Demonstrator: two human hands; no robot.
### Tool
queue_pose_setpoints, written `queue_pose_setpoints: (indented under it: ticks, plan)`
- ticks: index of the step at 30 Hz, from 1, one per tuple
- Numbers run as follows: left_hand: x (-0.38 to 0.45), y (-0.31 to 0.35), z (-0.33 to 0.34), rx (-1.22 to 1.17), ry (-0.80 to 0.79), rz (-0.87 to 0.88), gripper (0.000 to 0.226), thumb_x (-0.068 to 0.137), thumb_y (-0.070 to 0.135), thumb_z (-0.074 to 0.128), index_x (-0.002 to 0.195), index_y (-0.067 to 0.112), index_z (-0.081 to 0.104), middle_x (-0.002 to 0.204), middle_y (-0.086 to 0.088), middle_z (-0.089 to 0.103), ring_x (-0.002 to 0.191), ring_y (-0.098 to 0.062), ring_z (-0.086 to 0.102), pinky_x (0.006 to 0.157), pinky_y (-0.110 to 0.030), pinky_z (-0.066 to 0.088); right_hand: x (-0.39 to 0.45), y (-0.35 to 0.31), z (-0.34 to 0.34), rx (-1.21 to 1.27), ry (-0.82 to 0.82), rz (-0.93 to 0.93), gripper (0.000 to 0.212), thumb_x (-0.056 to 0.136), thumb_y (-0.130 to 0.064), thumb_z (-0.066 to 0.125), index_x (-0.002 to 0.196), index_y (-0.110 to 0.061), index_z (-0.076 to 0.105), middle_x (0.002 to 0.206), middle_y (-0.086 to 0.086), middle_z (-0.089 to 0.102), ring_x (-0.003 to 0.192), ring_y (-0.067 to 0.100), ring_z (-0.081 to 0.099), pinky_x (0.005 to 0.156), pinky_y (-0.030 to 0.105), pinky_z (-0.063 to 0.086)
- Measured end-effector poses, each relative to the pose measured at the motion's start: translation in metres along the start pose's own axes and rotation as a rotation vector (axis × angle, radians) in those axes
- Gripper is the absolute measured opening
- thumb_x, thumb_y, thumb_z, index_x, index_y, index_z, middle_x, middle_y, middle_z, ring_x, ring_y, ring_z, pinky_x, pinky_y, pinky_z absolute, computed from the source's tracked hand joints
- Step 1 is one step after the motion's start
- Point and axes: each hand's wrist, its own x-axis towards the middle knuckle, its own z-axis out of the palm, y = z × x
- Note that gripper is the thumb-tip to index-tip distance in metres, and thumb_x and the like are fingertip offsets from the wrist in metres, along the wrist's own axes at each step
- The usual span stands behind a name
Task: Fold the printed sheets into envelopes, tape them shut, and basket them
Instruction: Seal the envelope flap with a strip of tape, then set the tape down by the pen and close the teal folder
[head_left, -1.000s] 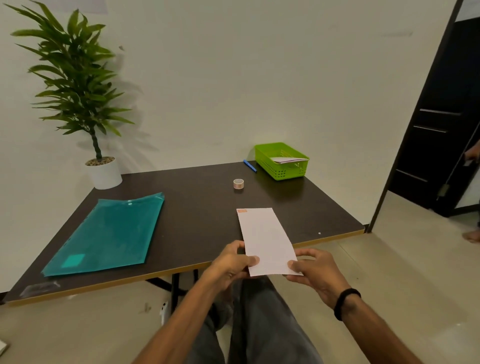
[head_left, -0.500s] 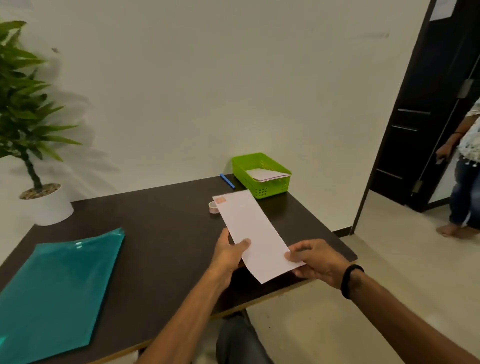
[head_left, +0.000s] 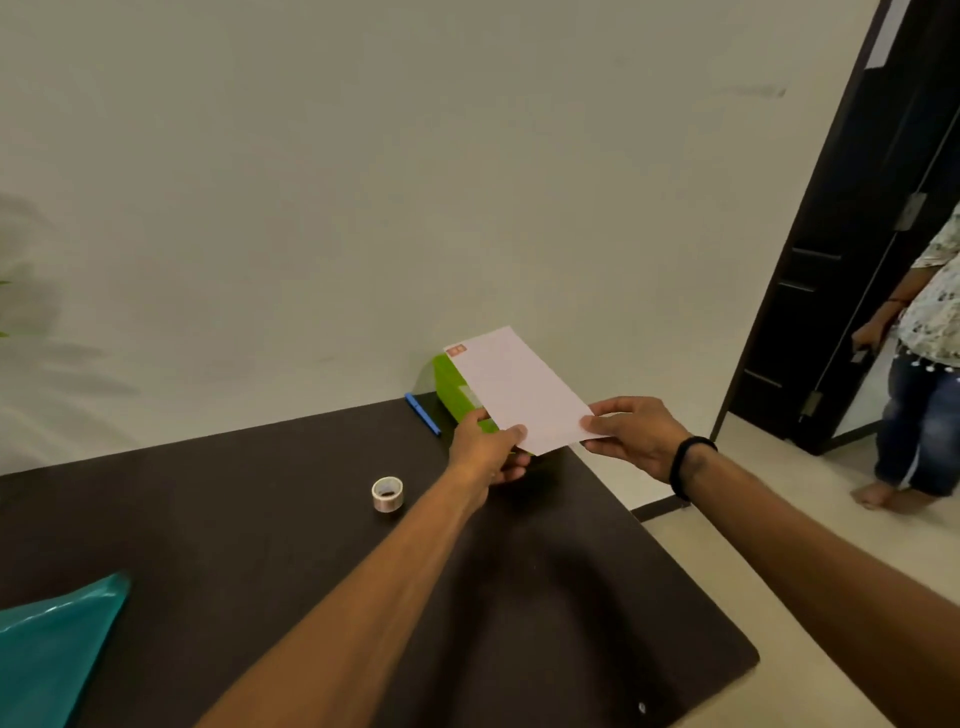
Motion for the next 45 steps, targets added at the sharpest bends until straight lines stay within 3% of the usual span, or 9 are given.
queue_pose_setpoints:
  ticks: [8, 13, 16, 20, 25, 28, 33, 36, 45]
  plan:
    - [0.06, 0.0, 0.003, 0.004, 0.061, 0.014, 0.079, 0.092, 0.009, 0.076, 0.155, 0.011, 0.03, 0.085, -0.017, 0.069, 0.056, -0.017, 0.062, 0.05, -0.029, 0.053, 0.073, -0.006, 0.011, -0.009, 0.047, 0.094, 0.031, 0.088, 0.017, 0.069, 0.117, 0.019, 0.062, 0.117, 0.028, 0.065, 0.08, 0.03, 0.07, 0.048, 0.024, 0.059]
    - [0.068, 0.002, -0.003, 0.125, 0.067, 0.095, 0.057, 0.089, 0.027, 0.081, 0.136, 0.013, 0.053, 0.069, -0.01, 0.067, 0.05, -0.017, 0.057, 0.049, -0.028, 0.051, 0.111, 0.001, 0.015, -0.281, 0.226, 0.043, 0.03, 0.085, 0.002, 0.078, 0.108, 0.016, 0.067, 0.088, 0.022, 0.068, 0.063, 0.024, 0.064, 0.051, 0.027, 0.057]
    - [0.068, -0.004, -0.009, 0.519, 0.083, 0.24, 0.054, 0.077, 0.064, 0.08, 0.115, 0.027, 0.071, 0.101, -0.003, 0.073, 0.086, -0.021, 0.07, 0.078, -0.035, 0.06, 0.124, 0.01, 0.019, -0.529, 0.338, -0.039, 0.026, 0.08, -0.013, 0.078, 0.099, 0.003, 0.072, 0.093, 0.017, 0.072, 0.08, 0.033, 0.069, 0.072, 0.039, 0.058]
    - [0.066, -0.013, -0.02, 0.781, 0.083, 0.31, 0.052, 0.077, 0.075, 0.071, 0.111, 0.035, 0.074, 0.122, 0.004, 0.072, 0.113, -0.02, 0.066, 0.099, -0.039, 0.054, 0.122, 0.022, 0.039, -0.664, 0.375, -0.115, 0.019, 0.086, -0.025, 0.073, 0.097, -0.009, 0.073, 0.109, 0.015, 0.072, 0.099, 0.037, 0.067, 0.085, 0.041, 0.057]
    - [0.048, -0.015, -0.051, 0.955, 0.289, 0.4, 0.064, 0.085, 0.082, 0.05, 0.126, 0.035, 0.066, 0.106, 0.003, 0.074, 0.112, -0.025, 0.064, 0.095, -0.042, 0.052, 0.095, 0.032, 0.077, -0.79, 0.559, -0.802, 0.022, 0.098, -0.029, 0.064, 0.113, -0.013, 0.066, 0.118, 0.013, 0.055, 0.112, 0.035, 0.051, 0.091, 0.048, 0.046]
    - [0.018, -0.039, -0.093, 1.203, 0.52, 0.475, 0.059, 0.087, 0.069, 0.061, 0.136, 0.039, 0.053, 0.119, 0.003, 0.058, 0.116, -0.022, 0.05, 0.096, -0.042, 0.039, 0.072, 0.043, 0.124, -0.812, 0.218, -1.141, 0.01, 0.097, -0.018, 0.066, 0.102, -0.01, 0.067, 0.107, 0.012, 0.057, 0.099, 0.03, 0.057, 0.081, 0.041, 0.05]
    - [0.004, -0.084, -0.152, 1.106, 0.519, 0.341, 0.052, 0.088, 0.051, 0.071, 0.134, 0.039, 0.052, 0.124, 0.007, 0.058, 0.119, -0.021, 0.047, 0.096, -0.041, 0.038, 0.084, 0.083, 0.201, -1.017, -0.147, -0.828, 0.029, 0.096, -0.022, 0.067, 0.12, -0.007, 0.065, 0.129, 0.02, 0.052, 0.116, 0.04, 0.056, 0.1, 0.048, 0.049]
    - [0.024, -0.077, -0.162, 1.076, 0.538, 0.392, 0.03, 0.091, 0.047, 0.07, 0.118, 0.035, 0.064, 0.117, 0.01, 0.064, 0.112, -0.019, 0.052, 0.091, -0.038, 0.042, 0.112, 0.09, 0.22, -1.06, -0.124, -0.624, 0.035, 0.1, -0.024, 0.06, 0.131, -0.009, 0.062, 0.142, 0.025, 0.044, 0.132, 0.043, 0.046, 0.111, 0.047, 0.041]
    - [0.138, -0.027, -0.172, 1.193, 0.519, 0.382, 0.025, 0.097, 0.047, 0.063, 0.109, 0.027, 0.071, 0.114, 0.001, 0.065, 0.116, -0.022, 0.052, 0.096, -0.04, 0.037, 0.149, 0.088, 0.24, -1.263, 0.063, -0.603, 0.018, 0.099, -0.006, 0.051, 0.108, -0.002, 0.066, 0.113, 0.022, 0.063, 0.104, 0.04, 0.061, 0.084, 0.044, 0.048]
